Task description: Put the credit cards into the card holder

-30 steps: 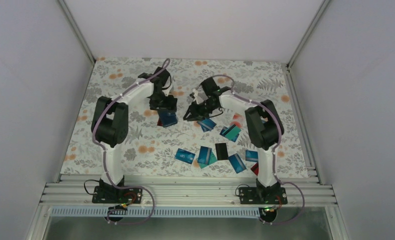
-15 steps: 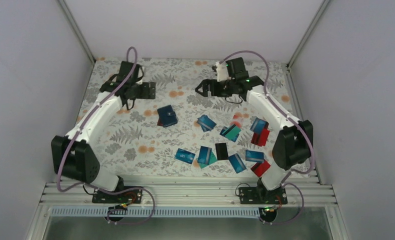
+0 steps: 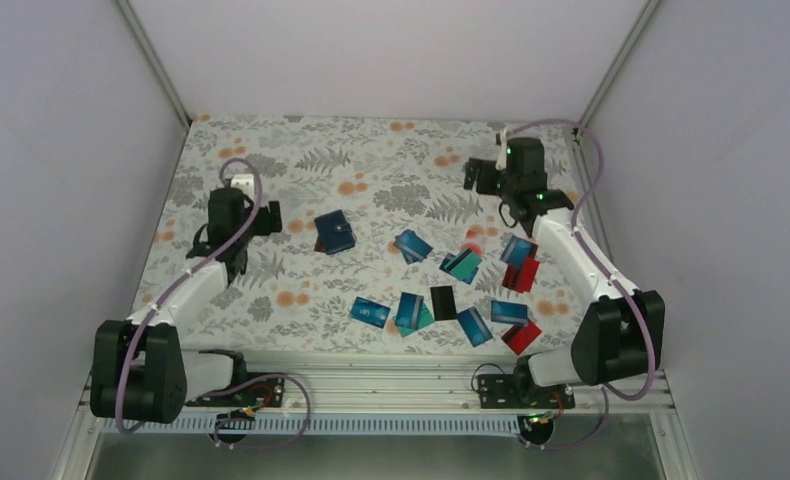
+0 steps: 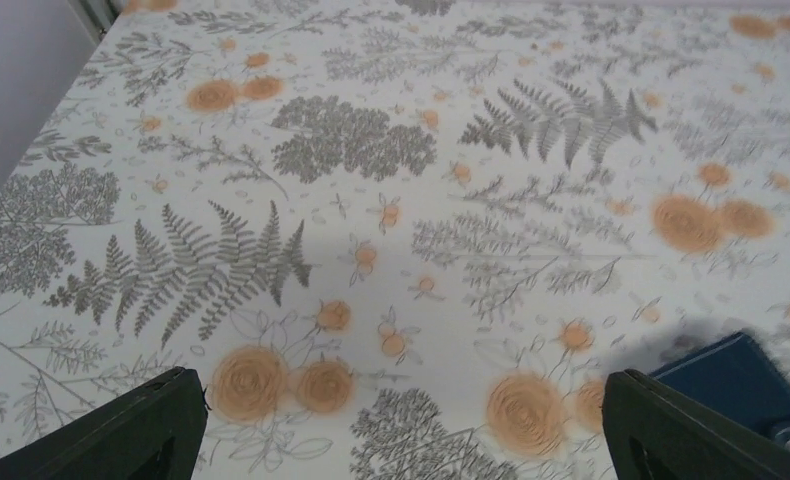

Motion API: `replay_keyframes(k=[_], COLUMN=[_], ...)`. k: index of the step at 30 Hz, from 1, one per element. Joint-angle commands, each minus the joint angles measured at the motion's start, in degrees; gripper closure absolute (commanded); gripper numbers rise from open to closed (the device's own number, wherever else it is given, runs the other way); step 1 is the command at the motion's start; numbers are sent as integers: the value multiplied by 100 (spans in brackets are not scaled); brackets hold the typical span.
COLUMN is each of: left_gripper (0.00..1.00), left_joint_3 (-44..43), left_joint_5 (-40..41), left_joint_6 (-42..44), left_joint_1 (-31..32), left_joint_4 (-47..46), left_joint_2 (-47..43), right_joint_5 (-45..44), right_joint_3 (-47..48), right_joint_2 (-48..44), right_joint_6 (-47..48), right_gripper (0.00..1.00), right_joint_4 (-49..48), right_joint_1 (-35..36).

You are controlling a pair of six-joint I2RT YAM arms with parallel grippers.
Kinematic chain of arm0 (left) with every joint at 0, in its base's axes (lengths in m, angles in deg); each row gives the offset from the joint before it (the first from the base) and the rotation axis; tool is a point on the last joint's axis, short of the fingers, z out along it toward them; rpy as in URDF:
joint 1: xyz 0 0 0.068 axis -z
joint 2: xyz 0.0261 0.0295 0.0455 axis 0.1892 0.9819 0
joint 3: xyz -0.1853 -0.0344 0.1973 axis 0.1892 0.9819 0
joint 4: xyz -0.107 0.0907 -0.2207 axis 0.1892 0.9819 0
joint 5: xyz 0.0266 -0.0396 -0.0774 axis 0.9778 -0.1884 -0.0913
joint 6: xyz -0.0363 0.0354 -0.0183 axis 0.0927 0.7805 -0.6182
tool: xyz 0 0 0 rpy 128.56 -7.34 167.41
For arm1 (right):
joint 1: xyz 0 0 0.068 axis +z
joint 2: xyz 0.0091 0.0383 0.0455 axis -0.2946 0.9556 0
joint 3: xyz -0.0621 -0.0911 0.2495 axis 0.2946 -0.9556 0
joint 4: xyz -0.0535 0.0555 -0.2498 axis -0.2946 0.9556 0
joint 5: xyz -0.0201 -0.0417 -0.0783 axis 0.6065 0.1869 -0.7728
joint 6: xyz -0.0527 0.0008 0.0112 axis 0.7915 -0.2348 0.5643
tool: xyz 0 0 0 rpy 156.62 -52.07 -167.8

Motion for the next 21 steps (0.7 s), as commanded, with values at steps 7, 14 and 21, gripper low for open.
replay_keyframes(k=[7, 14, 21], left_gripper=[2, 4, 4], left_joint_3=[2044, 2122, 1833], left_joint_5=[322, 360, 118], left_joint_6=[926, 1200, 1236], left_joint_1=[-68, -99, -343], left_joint_4=[-4084, -5132, -6007], left_joint_2=[144, 931, 1812], right_joint_5=[-1075, -611, 485], right_joint_3=[-3706, -4710, -4342], right_joint_2=[-982, -344, 482], right_joint_6=[1458, 1869, 1999], right_gripper=[0, 0, 1], right_joint_4=[-4399, -6404, -6921], right_joint_1=[-247, -541, -1051])
